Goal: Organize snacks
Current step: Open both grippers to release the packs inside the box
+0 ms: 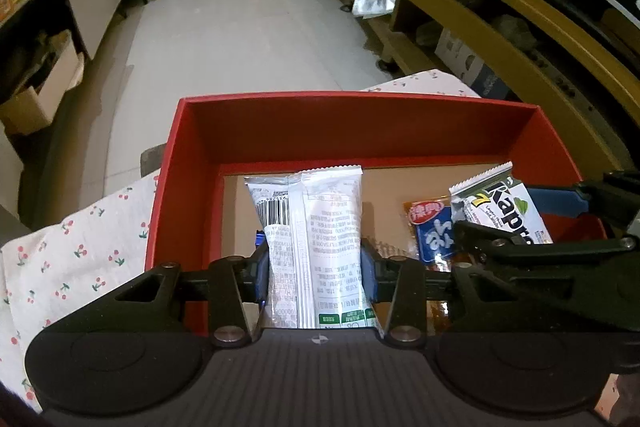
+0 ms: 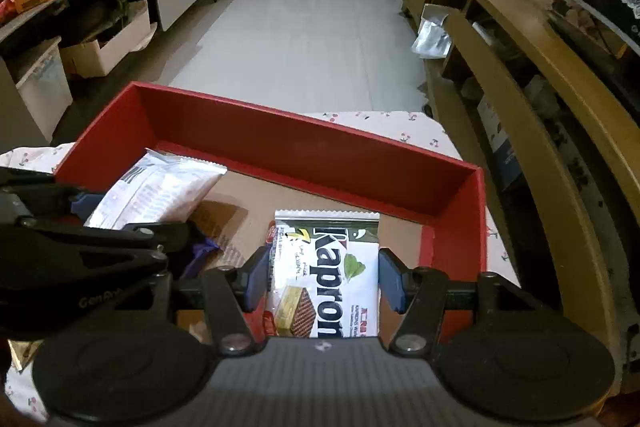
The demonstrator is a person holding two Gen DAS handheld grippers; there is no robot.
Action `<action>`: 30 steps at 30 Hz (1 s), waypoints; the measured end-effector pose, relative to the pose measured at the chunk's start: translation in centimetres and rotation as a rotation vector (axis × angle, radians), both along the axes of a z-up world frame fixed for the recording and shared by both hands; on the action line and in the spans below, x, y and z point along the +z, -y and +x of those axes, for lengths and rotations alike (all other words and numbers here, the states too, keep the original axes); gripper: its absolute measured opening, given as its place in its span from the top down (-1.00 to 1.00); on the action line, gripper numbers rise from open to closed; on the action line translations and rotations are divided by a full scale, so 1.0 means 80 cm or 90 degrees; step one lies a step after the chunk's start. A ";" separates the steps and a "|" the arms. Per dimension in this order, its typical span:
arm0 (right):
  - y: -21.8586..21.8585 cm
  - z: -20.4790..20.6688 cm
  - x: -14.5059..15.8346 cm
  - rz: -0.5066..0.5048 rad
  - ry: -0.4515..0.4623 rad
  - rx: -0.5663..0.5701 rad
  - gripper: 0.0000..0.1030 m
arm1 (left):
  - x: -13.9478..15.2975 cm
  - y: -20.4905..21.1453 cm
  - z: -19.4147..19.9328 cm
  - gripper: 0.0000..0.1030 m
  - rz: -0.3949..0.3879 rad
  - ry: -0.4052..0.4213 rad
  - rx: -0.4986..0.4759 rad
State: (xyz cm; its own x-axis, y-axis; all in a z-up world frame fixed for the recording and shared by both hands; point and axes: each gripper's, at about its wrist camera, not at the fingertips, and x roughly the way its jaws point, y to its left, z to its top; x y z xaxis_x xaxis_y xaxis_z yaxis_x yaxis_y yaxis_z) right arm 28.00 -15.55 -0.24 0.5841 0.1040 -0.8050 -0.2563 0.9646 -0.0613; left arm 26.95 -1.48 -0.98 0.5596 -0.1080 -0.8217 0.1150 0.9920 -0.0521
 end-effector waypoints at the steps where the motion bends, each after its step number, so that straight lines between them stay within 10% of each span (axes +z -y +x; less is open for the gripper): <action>1: -0.001 0.001 -0.001 0.002 -0.001 -0.001 -0.56 | 0.000 -0.002 0.001 0.01 -0.001 -0.001 0.004; 12: 0.013 0.006 0.006 0.018 0.004 -0.024 -0.62 | 0.015 -0.005 -0.006 -0.42 0.006 0.024 0.016; 30: 0.025 -0.039 0.043 0.061 0.022 -0.030 -0.63 | 0.047 -0.034 -0.049 -0.46 -0.017 0.045 0.031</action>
State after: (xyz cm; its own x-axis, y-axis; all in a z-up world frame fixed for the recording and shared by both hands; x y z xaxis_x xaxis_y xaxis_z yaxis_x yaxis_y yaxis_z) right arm 24.88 -17.53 3.19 0.6171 0.1515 -0.7722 -0.2103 0.9774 0.0237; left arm 23.05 1.25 2.80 0.6211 -0.1005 -0.7772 0.0706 0.9949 -0.0722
